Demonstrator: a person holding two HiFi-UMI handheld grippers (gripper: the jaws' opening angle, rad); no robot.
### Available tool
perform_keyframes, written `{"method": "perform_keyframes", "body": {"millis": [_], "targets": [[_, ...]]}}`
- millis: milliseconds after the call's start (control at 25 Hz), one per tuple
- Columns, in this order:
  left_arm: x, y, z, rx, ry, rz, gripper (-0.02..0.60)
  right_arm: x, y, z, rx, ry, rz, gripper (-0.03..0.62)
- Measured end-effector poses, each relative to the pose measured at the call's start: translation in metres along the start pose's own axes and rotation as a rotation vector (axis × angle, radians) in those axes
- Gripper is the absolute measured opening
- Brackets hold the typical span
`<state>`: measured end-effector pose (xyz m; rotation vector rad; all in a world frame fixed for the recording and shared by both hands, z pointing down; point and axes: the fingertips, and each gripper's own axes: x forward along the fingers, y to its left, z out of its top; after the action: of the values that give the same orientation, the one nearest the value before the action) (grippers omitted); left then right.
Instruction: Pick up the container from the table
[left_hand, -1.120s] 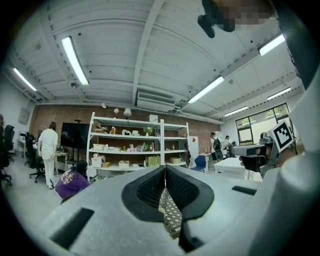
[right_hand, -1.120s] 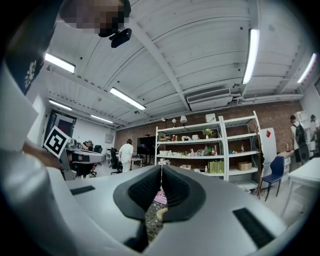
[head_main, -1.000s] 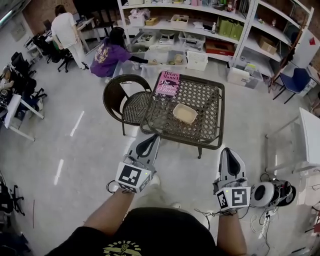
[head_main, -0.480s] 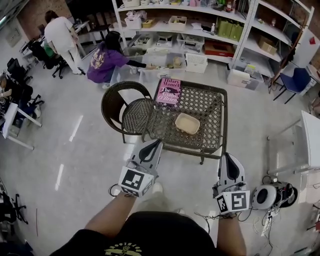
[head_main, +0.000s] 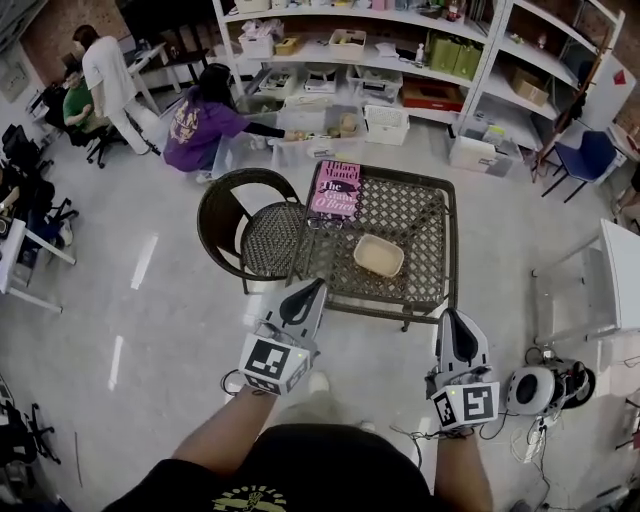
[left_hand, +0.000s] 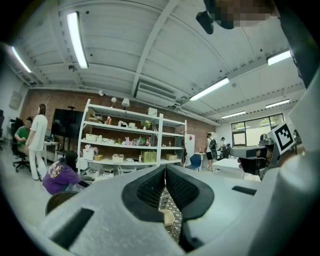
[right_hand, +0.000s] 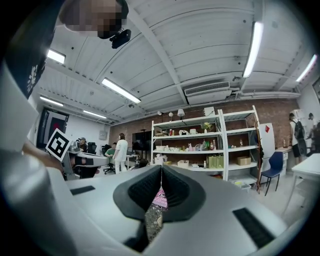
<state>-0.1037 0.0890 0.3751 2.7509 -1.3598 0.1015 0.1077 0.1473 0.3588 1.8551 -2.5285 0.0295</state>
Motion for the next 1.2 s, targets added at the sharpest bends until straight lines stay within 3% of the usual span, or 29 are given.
{"method": "perform_keyframes", "body": {"millis": [240, 560, 760, 880, 1200], "targets": [[0.007, 0.025, 0.000, 0.013, -0.008, -0.020, 0.009, 0.023, 0.009, 0.006, 0.003, 0.006, -0.026, 0.011], [0.020, 0.048, 0.000, 0.005, -0.032, -0.115, 0.009, 0.045, 0.028, 0.011, -0.007, 0.009, -0.067, 0.011], [0.023, 0.062, 0.004, -0.025, -0.054, -0.114, 0.009, 0.048, 0.035, 0.012, -0.019, 0.022, -0.087, 0.011], [0.025, 0.063, 0.006, -0.057, -0.054, -0.128, 0.009, 0.048, 0.035, 0.013, -0.011, 0.021, -0.098, 0.011], [0.024, 0.055, 0.008, -0.021, -0.061, -0.144, 0.009, 0.048, 0.031, 0.017, -0.014, 0.013, -0.102, 0.011]]}}
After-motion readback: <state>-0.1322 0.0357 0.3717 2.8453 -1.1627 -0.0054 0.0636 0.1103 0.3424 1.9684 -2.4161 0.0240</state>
